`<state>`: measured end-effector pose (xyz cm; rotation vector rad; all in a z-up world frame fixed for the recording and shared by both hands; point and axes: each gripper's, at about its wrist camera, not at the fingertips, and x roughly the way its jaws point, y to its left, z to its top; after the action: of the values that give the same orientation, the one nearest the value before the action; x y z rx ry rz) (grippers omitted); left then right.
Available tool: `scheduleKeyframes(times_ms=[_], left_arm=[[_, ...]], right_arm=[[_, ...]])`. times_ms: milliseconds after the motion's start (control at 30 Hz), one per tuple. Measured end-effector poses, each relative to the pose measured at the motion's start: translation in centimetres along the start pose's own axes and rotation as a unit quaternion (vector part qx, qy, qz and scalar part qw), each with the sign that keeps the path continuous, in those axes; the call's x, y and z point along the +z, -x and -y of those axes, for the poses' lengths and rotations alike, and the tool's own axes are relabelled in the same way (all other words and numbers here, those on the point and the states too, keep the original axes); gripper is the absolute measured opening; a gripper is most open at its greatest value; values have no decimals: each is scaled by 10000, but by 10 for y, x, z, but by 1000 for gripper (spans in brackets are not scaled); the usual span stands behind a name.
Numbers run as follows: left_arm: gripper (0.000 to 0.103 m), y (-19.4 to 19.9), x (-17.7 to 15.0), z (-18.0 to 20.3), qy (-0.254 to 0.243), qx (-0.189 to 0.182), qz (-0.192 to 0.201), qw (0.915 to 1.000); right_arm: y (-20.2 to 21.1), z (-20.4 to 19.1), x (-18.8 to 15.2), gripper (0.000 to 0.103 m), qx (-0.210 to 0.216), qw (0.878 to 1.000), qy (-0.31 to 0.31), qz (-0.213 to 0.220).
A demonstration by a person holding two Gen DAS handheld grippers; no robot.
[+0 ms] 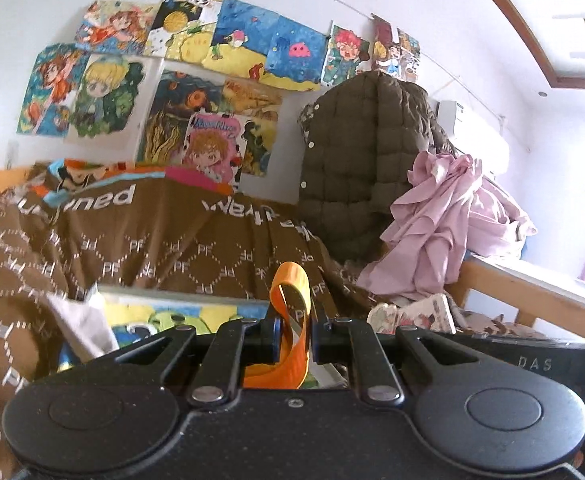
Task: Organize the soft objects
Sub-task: 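Lift the orange strap and white cloth and carry both toward the tray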
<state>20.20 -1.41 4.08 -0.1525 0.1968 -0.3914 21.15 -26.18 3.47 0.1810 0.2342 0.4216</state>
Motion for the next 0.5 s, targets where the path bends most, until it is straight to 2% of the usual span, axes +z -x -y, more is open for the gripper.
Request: scheduleKeyframes(times_ms=[167,333,500], left_arm=[[15,-28,8,-10,-99,-79,144,9998],[15,-57,12,-34,74,-34,124,9999],[15,-73,15,-74,298,315,117,9990]], right_arm=[[-27,-2,8,11,-157,9991,312,237],[-66,4,11,11,-302,9984,407,241],[-104,8,9,11,-397,9980,467,128]])
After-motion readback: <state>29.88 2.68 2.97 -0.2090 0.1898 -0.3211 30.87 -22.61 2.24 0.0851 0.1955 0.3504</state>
